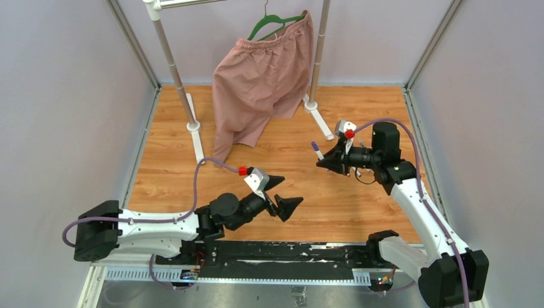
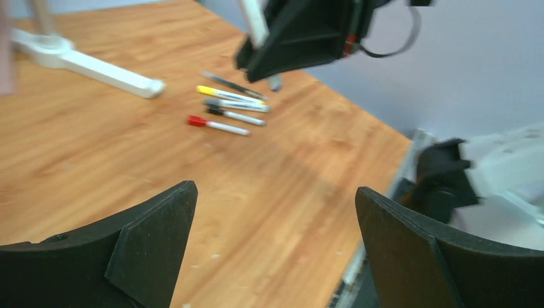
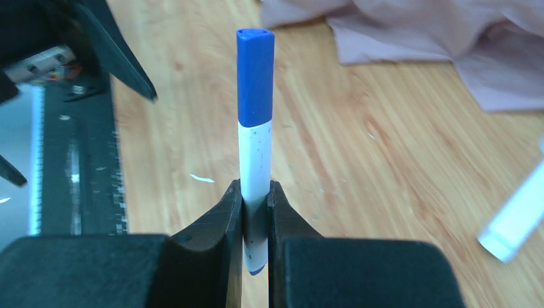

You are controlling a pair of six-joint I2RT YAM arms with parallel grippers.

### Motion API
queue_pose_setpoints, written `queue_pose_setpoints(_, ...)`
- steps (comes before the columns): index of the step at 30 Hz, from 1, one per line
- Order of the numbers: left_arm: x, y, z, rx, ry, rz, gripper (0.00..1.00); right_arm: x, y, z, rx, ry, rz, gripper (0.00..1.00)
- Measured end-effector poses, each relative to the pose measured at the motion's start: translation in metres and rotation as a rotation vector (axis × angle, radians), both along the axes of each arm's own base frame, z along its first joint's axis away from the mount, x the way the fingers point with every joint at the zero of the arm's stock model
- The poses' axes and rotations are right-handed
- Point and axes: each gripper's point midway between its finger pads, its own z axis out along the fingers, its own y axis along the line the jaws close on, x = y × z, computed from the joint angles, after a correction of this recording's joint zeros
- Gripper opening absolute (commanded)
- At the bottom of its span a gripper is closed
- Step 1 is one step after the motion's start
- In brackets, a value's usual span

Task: Insert the pens into the pen caps
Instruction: Place the pen at the center of the board.

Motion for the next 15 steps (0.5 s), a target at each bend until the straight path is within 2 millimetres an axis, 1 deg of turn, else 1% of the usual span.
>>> queue_pose_setpoints(3, 0.026, 0.015, -0.005, 0.059, -0.047, 0.109, 1.0, 0.022, -0.015, -0.018, -0.087, -0.02, -0.102, 0.01)
queue_pose_setpoints(5, 0.043, 0.026, -0.011, 0.106, -0.071, 0.184, 1.0, 0.039, -0.025, -0.036, -0.155, -0.007, -0.176, 0.0)
queue_pose_setpoints(6, 0.049, 0.031, -0.013, 0.126, -0.082, 0.216, 1.0, 0.048, -0.031, -0.049, -0.196, 0.012, -0.214, 0.01)
queue_pose_setpoints(7, 0.053, 0.035, -0.014, 0.144, -0.093, 0.242, 1.0, 0.055, -0.037, -0.061, -0.235, 0.036, -0.248, 0.01)
queue_pose_setpoints(8, 0.058, 0.039, -0.017, 0.166, -0.104, 0.271, 1.0, 0.064, -0.046, -0.079, -0.291, 0.075, -0.291, 0.01)
queue_pose_setpoints(11, 0.064, 0.047, -0.025, 0.215, -0.122, 0.321, 1.0, 0.081, -0.065, -0.112, -0.413, 0.145, -0.382, 0.01)
queue_pose_setpoints(14, 0.068, 0.056, -0.043, 0.268, -0.123, 0.352, 1.0, 0.094, -0.086, -0.137, -0.526, 0.197, -0.468, 0.02)
queue_pose_setpoints(15, 0.068, 0.059, -0.05, 0.288, -0.121, 0.359, 1.0, 0.097, -0.092, -0.142, -0.549, 0.206, -0.49, 0.02)
